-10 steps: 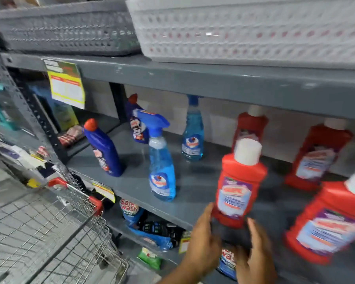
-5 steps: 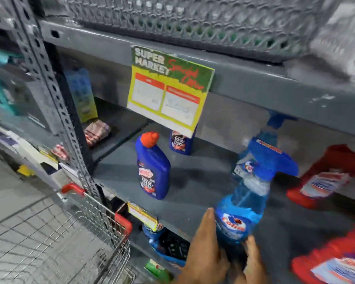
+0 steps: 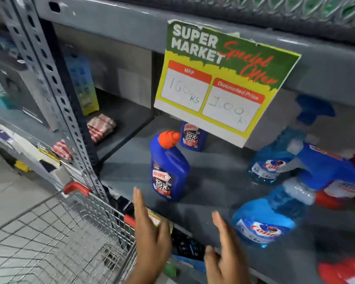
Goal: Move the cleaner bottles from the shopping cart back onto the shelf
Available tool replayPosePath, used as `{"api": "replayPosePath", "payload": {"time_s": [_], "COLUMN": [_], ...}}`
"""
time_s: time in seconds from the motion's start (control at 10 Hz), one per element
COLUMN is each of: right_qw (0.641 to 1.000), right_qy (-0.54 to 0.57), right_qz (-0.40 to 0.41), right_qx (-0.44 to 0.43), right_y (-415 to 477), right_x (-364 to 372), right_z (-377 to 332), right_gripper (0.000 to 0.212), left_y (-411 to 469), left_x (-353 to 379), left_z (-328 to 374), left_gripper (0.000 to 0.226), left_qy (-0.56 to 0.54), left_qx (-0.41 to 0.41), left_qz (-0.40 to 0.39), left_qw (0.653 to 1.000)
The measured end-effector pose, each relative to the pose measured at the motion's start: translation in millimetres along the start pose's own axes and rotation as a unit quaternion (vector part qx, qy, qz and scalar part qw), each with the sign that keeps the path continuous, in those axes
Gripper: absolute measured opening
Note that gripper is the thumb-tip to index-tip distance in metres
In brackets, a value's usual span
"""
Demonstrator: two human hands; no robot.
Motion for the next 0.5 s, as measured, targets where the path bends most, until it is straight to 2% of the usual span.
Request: {"api": "replayPosePath", "payload": {"time_s": [0.1,0.2,0.3,0.4,0.5], "right_qw": [0.983,0.974,0.973,0.976,0.983], "right_qy": [0.041,0.056,0.057,0.059,0.177], "right_qz": [-0.148,-0.176,-0.187,-0.176,-0.036], "right_qx": [0.096,0.130,0.120,0.116,0.040], "right_y": [19.8,32.2,27.5,20.6,-0.2], "right_x": [41.2,73.1,85.7,78.9,37.6], "right_z": [-0.5,-7.6,-15.1,-25.5,-39.9], "right_gripper": [0.080,0.085,0.086,0.084,0.073], "left_y": [41.7,54.8,62.0,61.8,46.0], "left_x": [-6.1,-7.0,-16.2,-23.1,-34.3], "left_z": [-14.1,-9.1,-15.3,-12.3,-5.1], "left_gripper": [0.084,0.081,0.080,0.079,0.076], "left_qy": [0.070,0.074,0.073,0.077,0.097], "left_qx": [-0.014,0.005,0.027,-0.011,0.045], "left_qz": [-0.076,-0.109,-0.099,-0.123,-0.149], "left_qw": [0.994,0.991,0.992,0.989,0.983]}}
Point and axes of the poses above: each hand's wrist, its own y-axis towards the middle knuckle, its own x-axis out of the palm, z = x × y, the point moved 2 cm from there along y, towards the middle knuckle, and after that the axes turned 14 degrees about y, right-handed, at the moved point
